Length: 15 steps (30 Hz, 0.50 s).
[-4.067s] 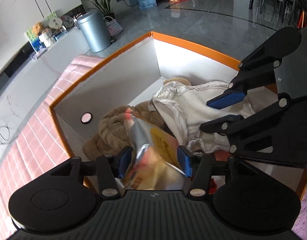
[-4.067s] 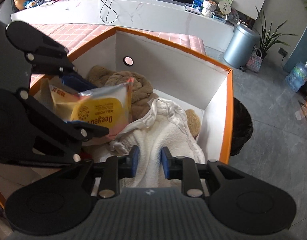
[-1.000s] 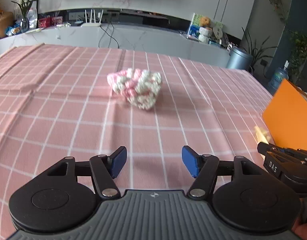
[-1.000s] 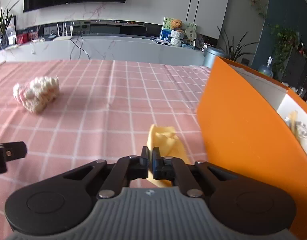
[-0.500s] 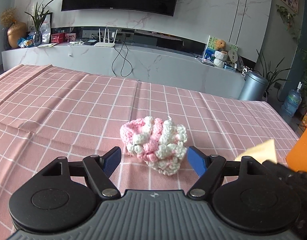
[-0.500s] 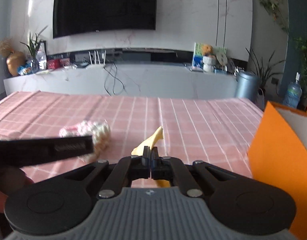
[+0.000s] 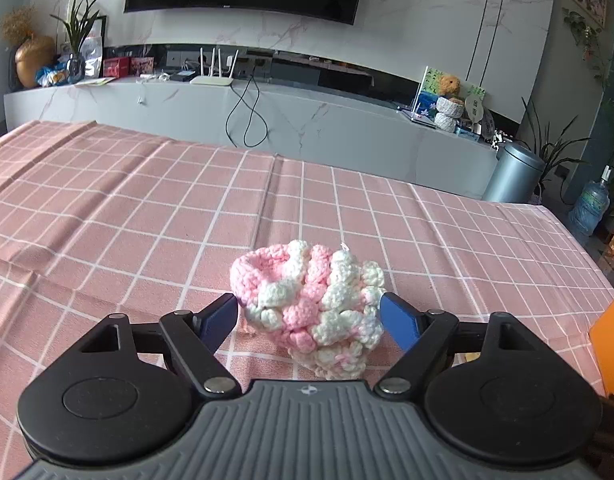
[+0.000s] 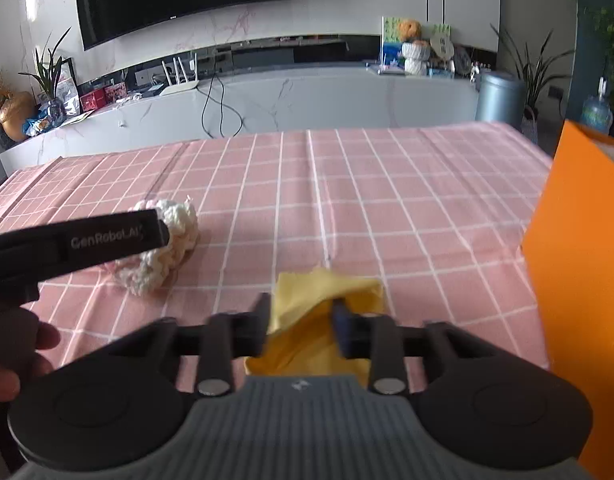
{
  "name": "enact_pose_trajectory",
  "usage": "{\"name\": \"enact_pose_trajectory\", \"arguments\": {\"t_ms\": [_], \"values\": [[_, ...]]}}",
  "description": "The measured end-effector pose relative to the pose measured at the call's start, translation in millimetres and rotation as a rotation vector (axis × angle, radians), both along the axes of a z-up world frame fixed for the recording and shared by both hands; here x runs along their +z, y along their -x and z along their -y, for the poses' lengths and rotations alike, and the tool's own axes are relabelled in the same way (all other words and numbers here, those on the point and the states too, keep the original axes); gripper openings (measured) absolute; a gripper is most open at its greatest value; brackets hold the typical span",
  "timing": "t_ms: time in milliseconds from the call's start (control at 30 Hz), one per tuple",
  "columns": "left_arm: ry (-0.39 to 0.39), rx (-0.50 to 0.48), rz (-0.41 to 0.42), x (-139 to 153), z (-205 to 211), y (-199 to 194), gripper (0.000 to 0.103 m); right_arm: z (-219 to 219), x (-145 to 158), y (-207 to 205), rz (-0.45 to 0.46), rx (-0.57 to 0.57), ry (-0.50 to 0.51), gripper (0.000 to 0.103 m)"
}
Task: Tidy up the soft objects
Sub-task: 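Grasp the pink-white knitted ball with the left tool while the right tool holds the yellow cloth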
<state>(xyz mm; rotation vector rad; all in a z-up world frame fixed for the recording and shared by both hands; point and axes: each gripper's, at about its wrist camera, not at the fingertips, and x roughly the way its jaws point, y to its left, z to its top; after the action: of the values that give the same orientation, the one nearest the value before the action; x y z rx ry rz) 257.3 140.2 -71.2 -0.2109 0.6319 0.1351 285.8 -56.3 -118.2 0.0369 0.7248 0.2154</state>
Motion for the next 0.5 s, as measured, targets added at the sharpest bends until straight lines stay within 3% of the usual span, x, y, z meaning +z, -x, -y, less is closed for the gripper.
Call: {"name": "enact_pose_trajectory", "arguments": {"t_ms": [133,300,333,400,433,500], "values": [[0.014,0.011,-0.029,-6.0,0.7,-7.9,0.096,1.0,-6.2,-1.0,-0.02,-0.004,0.015,0.058],[0.018,0.023,-0.036,-10.9,1.9,-18.7,0.095,1.4,-9.1,-3.1,-0.024,-0.001,0.026,0.057],[0.03,0.023,-0.038,-12.2,0.9,-20.1,0.089,1.0,-9.8,-2.8,-0.02,-0.001,0.034,0.056],[0.051,0.018,-0.032,-14.2,-0.6,-20.7,0.077,-1.5,-10.6,-0.4,-0.006,0.003,0.052,0.036],[0.05,0.016,-0.025,-14.6,-0.6,-20.2,0.063,-1.5,-11.1,1.3,-0.001,0.006,0.053,0.031],[0.034,0.002,-0.011,-13.9,2.2,-17.8,0.057,0.5,-11.3,2.0,0.004,0.007,0.051,0.016]]}}
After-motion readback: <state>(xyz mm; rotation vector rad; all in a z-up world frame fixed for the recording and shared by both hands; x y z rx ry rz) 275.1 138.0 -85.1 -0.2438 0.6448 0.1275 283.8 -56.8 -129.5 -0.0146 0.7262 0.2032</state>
